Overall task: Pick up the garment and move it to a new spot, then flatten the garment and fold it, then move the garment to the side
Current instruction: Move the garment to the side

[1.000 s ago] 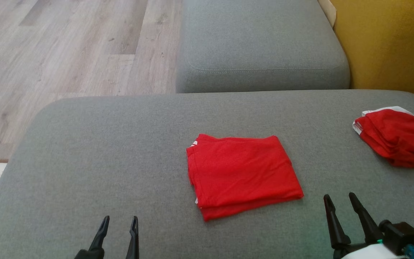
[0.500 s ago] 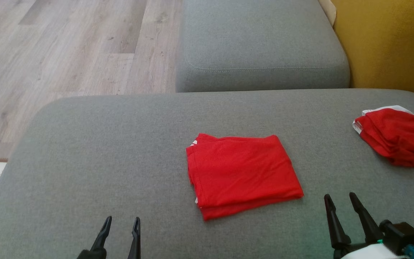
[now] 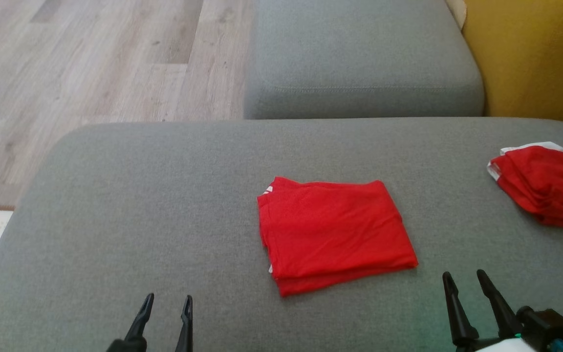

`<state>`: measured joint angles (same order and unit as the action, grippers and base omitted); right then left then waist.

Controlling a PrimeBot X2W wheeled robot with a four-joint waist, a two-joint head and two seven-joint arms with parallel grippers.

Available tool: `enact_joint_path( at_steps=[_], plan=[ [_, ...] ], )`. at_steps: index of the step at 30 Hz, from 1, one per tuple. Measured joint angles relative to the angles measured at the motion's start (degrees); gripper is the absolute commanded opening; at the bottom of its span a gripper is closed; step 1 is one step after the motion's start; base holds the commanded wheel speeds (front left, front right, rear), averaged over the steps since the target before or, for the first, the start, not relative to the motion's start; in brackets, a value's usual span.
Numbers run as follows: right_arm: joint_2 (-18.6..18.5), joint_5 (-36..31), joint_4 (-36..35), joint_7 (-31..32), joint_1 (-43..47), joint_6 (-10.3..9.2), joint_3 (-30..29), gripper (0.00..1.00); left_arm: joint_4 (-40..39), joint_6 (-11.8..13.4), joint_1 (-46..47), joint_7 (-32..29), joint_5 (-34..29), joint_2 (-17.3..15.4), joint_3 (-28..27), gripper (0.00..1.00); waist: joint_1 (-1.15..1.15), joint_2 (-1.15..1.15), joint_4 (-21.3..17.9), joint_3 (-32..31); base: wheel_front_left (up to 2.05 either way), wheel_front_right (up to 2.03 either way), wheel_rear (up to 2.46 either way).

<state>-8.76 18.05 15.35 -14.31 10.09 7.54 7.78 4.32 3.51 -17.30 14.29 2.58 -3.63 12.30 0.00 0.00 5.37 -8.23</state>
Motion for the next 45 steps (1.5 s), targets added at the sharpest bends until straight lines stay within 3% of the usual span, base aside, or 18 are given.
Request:
enact_joint_path(
  at_steps=[6, 13, 20, 28, 38, 39, 40, 41, 45],
  plan=[
    [0.0, 0.0, 1.2, 0.0, -0.3, 0.0, 0.2, 1.0, -0.1, -0.5, 0.4, 0.0, -0.5, 0.0, 0.2, 1.0, 0.0, 0.0, 0.7, 2.0, 0.0, 0.0, 0.0],
    [-0.9, 2.6, 7.9, 0.2, -6.7, 0.0, 1.8, 1.0, -0.2, -1.0, 2.0, 0.0, -1.1, 0.0, 1.5, 1.0, 0.0, 0.0, 1.4, 5.1, 0.0, 0.0, 0.0],
    [-4.1, 10.3, 15.5, 9.8, -18.1, 0.0, 6.3, 1.0, -0.1, -1.0, 4.1, 0.0, -1.1, 0.0, 3.1, 1.0, 0.0, 0.0, 1.8, 7.7, 0.0, 0.0, 0.0],
    [-10.3, 17.1, 21.9, 20.1, -30.0, 0.0, 11.6, 1.0, 0.1, -1.0, 8.0, 0.0, -0.8, 0.1, 5.1, 1.0, 0.0, 0.0, 2.7, 11.8, 0.0, 0.0, 0.0],
    [-12.2, 24.2, 27.9, 25.3, -36.7, 0.0, 19.3, 1.0, 0.5, -1.0, 11.8, 0.0, -0.4, 0.3, 6.5, 1.0, 0.0, 0.0, 5.4, 16.0, 0.0, 0.0, 0.0],
    [-12.2, 24.7, 27.9, 25.5, -36.8, 0.0, 20.3, 0.69, 0.5, -1.0, 11.9, 0.0, -0.3, 0.3, 6.5, 1.0, 0.0, 0.0, 5.5, 16.3, 0.0, 0.0, 0.0],
    [-12.2, 25.4, 27.6, 25.4, -37.0, 0.0, 21.1, 0.24, 0.5, -1.0, 12.0, 0.0, -0.2, 0.3, 6.4, 1.0, 0.0, 0.0, 5.6, 16.5, 0.0, 0.0, 0.0],
    [-12.4, 26.0, 27.4, 25.4, -37.3, 0.0, 22.0, 0.0, 0.5, -1.0, 12.0, 0.0, -0.2, 0.3, 6.4, 1.0, 0.0, 0.0, 5.5, 16.6, 0.0, 0.0, 0.0],
    [-13.2, 27.1, 27.6, 23.5, -38.9, 0.0, 25.0, 0.0, 0.6, -0.9, 12.1, 0.0, -0.2, 0.3, 6.4, 1.0, 0.0, 0.0, 4.5, 16.7, 0.0, 0.0, 0.0]
  ],
)
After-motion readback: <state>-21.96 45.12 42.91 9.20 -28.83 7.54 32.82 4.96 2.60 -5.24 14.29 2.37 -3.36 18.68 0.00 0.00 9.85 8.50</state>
